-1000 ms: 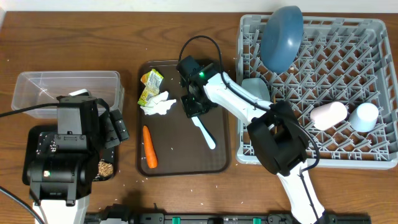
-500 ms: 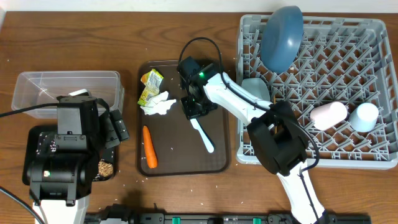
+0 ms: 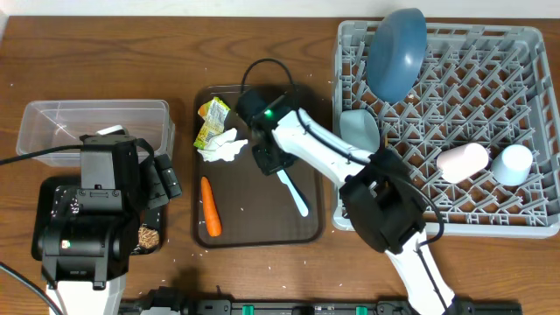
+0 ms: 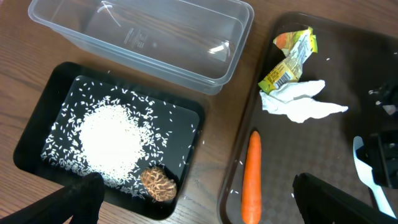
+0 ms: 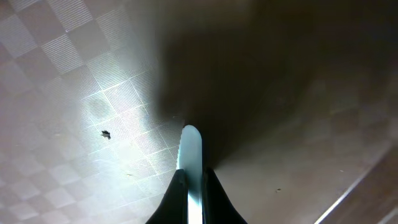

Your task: Sort waste into correct bins and load items into the dishwasher rack

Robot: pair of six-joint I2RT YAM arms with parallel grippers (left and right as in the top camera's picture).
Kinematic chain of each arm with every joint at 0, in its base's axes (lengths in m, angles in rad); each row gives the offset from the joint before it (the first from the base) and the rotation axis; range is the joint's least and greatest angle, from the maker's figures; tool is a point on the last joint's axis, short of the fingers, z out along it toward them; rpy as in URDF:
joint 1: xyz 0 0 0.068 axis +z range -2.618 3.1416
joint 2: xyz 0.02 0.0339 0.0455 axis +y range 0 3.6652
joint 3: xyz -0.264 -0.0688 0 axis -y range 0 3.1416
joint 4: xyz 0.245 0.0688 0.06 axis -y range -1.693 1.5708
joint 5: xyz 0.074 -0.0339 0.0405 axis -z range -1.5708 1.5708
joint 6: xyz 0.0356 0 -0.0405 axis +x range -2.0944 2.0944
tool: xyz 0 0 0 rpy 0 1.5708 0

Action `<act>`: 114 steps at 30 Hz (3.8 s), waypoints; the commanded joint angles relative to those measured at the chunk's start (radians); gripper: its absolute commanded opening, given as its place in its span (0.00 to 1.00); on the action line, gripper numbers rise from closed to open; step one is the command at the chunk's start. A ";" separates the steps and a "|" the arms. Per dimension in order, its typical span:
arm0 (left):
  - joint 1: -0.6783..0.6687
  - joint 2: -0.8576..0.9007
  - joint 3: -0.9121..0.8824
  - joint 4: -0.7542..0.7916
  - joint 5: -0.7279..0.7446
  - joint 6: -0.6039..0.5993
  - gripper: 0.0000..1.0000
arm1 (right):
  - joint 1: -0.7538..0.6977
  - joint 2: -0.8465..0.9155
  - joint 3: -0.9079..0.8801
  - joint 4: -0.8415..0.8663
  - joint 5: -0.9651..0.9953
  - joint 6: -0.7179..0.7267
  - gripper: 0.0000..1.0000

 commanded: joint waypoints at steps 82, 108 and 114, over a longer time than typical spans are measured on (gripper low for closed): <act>0.002 0.000 0.014 -0.003 -0.016 -0.005 0.98 | -0.076 0.042 -0.014 0.045 -0.048 0.035 0.01; 0.002 0.000 0.014 -0.003 -0.016 -0.005 0.98 | -0.058 0.042 -0.014 -0.013 -0.063 0.051 0.01; 0.002 0.000 0.014 -0.003 -0.016 -0.005 0.98 | -0.061 0.042 -0.014 0.011 -0.062 0.050 0.01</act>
